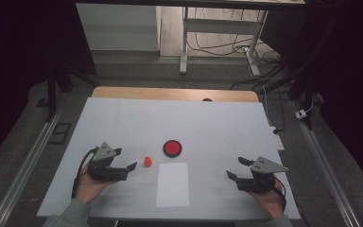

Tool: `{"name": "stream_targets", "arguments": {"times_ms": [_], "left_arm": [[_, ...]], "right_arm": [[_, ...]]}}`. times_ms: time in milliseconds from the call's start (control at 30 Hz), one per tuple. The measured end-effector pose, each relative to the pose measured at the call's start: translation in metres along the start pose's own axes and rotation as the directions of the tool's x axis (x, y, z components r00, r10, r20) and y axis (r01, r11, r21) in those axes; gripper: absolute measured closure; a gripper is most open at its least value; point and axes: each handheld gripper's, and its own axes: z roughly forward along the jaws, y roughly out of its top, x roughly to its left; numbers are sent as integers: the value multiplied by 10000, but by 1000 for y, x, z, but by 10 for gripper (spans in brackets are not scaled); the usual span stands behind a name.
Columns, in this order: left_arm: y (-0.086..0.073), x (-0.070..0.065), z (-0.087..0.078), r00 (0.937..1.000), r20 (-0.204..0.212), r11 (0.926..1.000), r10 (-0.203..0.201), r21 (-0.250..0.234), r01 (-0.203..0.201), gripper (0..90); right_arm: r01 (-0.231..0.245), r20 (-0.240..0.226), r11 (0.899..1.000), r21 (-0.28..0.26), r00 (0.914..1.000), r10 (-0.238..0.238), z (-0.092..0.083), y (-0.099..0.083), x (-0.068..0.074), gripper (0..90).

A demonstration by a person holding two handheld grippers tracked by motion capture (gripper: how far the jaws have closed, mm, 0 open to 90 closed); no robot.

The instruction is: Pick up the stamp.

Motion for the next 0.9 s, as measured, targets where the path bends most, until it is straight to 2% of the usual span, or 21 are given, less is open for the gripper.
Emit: {"name": "stream_targets", "arguments": {"times_ms": [133,433,533,700,800,900], "left_arm": [[6,0,8,9999,-37,9998,155,143,-155,196],[25,0,22,9991,252,9990,336,282,-344,208],[32,0,28,9988,299,9981,392,469,-406,210],[33,0,33,9984,397,9979,410,486,-429,211],[31,-1,36,9967,452,9947,668,751,-701,217],[29,-1,38,9962,534,9940,681,825,-724,228]], "right_arm": [[-24,14,10000,82,10000,24,1,-1,0,295],[-9,65,9999,157,10000,8,2,0,1,297],[-26,-6,9999,156,10000,26,3,-1,0,298],[15,41,9997,228,10000,-16,4,-2,1,299],[-19,-8,9997,253,10000,20,5,-2,1,299],[-32,-18,9997,246,10000,32,6,-3,2,300]]}}
